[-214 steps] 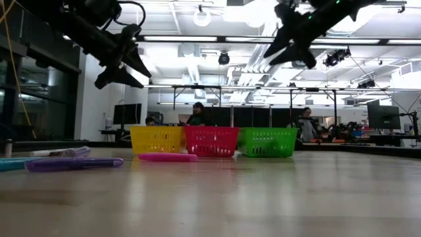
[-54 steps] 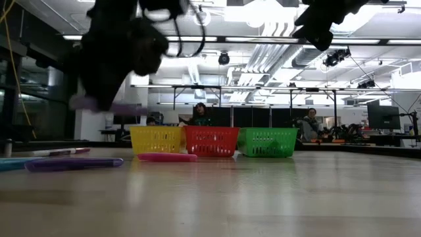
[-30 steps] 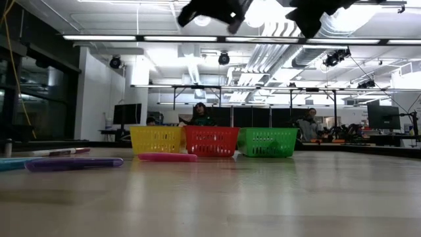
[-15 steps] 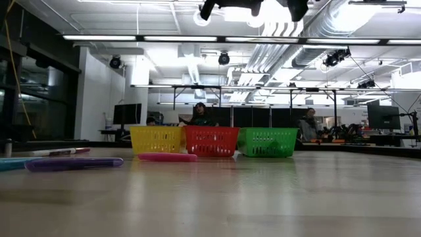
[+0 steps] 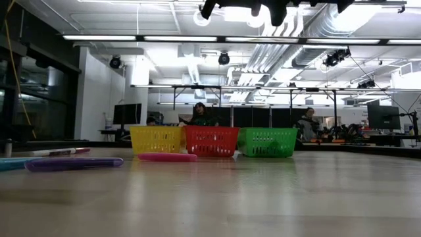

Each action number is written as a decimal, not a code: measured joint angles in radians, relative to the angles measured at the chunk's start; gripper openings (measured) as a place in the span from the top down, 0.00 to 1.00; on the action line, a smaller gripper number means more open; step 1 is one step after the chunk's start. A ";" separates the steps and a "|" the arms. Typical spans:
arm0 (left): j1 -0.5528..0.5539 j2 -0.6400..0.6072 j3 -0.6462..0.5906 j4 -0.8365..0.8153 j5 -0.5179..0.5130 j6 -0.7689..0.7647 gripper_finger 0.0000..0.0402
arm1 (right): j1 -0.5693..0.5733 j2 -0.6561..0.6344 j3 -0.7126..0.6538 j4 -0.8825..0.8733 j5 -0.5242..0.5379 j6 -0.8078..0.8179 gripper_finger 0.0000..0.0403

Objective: Pick & Place Markers
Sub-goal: Put the purple highlighter into the green bin

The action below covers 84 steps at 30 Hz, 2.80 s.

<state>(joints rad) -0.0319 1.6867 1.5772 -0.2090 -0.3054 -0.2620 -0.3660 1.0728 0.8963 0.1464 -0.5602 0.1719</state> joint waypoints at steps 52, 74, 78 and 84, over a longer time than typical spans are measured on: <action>-0.001 0.000 0.000 0.042 0.003 0.001 0.53 | 0.002 0.119 0.000 0.203 -0.105 0.067 0.88; -0.001 -0.139 0.002 -0.470 -0.417 -0.070 0.48 | -0.127 0.119 0.000 -0.003 -0.022 0.110 0.88; 0.000 -0.179 -0.002 -0.601 -0.547 -0.115 0.48 | -0.150 0.119 0.000 -0.028 0.027 0.156 0.88; 0.020 -0.230 0.001 -0.692 -0.559 -0.138 0.48 | -0.158 0.120 0.000 -0.054 0.158 0.197 0.88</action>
<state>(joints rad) -0.0122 1.4570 1.5785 -0.9010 -0.8648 -0.3996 -0.5243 1.1932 0.8963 0.0929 -0.4021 0.3685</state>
